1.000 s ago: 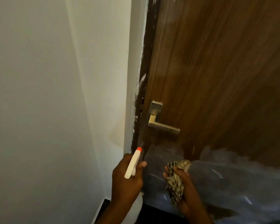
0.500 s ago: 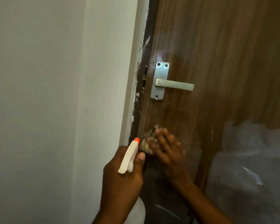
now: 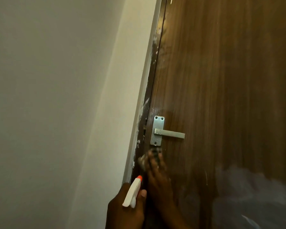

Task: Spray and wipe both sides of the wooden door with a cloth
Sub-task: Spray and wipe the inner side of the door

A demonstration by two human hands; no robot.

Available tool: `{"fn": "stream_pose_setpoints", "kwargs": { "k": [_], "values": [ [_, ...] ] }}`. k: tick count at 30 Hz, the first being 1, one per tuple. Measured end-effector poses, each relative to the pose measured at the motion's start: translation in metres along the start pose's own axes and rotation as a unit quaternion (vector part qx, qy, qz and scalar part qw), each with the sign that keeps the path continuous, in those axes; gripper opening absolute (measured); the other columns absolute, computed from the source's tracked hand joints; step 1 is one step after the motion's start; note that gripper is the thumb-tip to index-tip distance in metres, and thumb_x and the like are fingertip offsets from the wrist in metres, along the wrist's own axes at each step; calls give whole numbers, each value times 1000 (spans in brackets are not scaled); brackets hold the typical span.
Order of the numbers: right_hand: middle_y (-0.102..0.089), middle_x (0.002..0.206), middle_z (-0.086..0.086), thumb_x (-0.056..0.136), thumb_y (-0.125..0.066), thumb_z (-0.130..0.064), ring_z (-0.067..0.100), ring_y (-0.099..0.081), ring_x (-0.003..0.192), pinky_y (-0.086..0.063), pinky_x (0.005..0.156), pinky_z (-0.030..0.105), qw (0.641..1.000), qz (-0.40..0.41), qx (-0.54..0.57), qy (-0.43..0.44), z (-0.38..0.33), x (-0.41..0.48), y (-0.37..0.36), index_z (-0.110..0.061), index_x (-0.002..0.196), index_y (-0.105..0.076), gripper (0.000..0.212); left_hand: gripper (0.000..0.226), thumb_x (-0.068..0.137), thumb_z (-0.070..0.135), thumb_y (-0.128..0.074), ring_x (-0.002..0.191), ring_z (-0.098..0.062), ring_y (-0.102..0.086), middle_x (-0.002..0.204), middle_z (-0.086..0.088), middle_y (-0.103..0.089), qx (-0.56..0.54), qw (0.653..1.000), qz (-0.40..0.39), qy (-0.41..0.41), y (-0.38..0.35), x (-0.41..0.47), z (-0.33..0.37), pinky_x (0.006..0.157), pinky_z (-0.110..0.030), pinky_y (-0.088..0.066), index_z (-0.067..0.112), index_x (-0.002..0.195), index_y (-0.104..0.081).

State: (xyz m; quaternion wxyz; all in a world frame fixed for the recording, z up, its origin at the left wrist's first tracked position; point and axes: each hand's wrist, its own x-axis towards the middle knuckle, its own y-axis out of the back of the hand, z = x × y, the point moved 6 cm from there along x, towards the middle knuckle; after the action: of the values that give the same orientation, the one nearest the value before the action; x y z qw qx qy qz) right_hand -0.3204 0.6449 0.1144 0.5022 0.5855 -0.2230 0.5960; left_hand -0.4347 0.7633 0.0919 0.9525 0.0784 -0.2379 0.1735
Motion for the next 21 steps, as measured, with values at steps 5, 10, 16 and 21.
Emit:
{"fn": "stream_pose_setpoints", "kwargs": {
  "k": [5, 10, 16, 21],
  "values": [
    [-9, 167, 3, 100, -42, -40, 28, -25, 147, -40, 111, 43, 970, -70, -123, 198, 40, -58, 19, -28, 157, -21, 62, 14, 83, 36, -65, 88, -9, -63, 84, 14, -61, -35, 998, 25, -55, -11, 2, -10, 80, -21, -50, 31, 93, -57],
    [-7, 166, 16, 90, -50, -48, 34, -5, 153, -2, 123, 47, 984, 11, -108, -143, 36, 16, 26, -11, 159, -10, 88, 22, 85, 34, -63, 79, -10, -52, 83, 10, -51, -16, 998, 38, -45, -2, 10, 1, 72, -19, -41, 26, 97, -47],
    [-31, 151, 14, 105, -32, -40, 27, -24, 144, -26, 119, 40, 997, -7, -55, 46, -37, -24, -14, -8, 154, -22, 59, 48, 81, 39, -66, 87, -14, -62, 114, -12, -63, -63, 997, 17, -40, 11, 2, 3, 95, -37, -46, 10, 118, -56],
    [-29, 160, 10, 81, -68, -50, 27, -8, 151, -13, 122, 47, 980, -90, -164, 71, 28, -62, -6, -17, 150, -37, 83, 30, 84, 29, -64, 82, -17, -57, 111, -11, -62, -6, 999, 14, -51, 22, -2, -6, 89, -44, -52, 17, 108, -50]
  ]
}}
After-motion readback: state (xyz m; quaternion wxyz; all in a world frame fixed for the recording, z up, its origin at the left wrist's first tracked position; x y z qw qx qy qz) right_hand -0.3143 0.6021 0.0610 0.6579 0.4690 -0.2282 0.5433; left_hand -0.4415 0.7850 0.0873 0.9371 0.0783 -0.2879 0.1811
